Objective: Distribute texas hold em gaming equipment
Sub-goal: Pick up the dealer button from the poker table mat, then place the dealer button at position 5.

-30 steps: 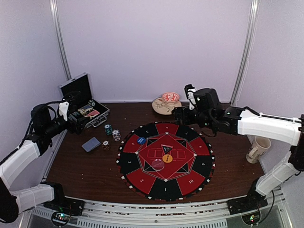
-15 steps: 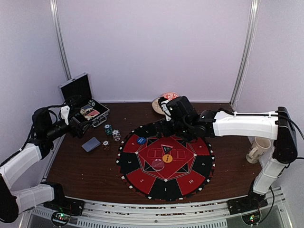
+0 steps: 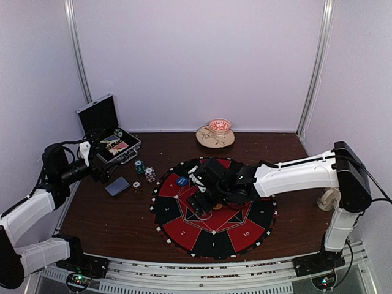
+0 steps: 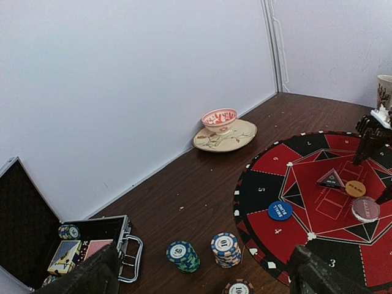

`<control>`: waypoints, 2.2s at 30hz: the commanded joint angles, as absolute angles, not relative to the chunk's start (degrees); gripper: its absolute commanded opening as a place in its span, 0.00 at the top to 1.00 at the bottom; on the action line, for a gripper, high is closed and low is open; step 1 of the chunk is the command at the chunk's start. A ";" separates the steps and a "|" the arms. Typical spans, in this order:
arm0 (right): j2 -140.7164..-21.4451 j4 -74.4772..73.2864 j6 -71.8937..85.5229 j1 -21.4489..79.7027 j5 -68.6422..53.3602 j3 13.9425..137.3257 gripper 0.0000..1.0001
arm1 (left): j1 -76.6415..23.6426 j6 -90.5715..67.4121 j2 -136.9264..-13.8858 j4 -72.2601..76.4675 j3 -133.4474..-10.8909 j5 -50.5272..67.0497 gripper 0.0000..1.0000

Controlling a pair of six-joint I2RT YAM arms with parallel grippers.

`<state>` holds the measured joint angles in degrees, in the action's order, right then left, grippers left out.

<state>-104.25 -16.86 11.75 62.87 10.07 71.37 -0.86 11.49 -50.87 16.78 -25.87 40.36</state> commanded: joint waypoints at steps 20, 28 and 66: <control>-110.18 -15.27 10.72 62.43 3.25 68.07 0.13 | -1.14 11.70 -49.24 22.01 -23.99 43.07 0.02; -111.74 -15.33 11.09 61.22 0.99 68.37 0.22 | -1.08 11.59 -48.82 22.19 -23.77 42.89 0.02; -123.70 -23.61 10.94 48.21 6.82 99.11 0.50 | -1.11 11.56 -48.33 22.71 -23.38 43.06 0.02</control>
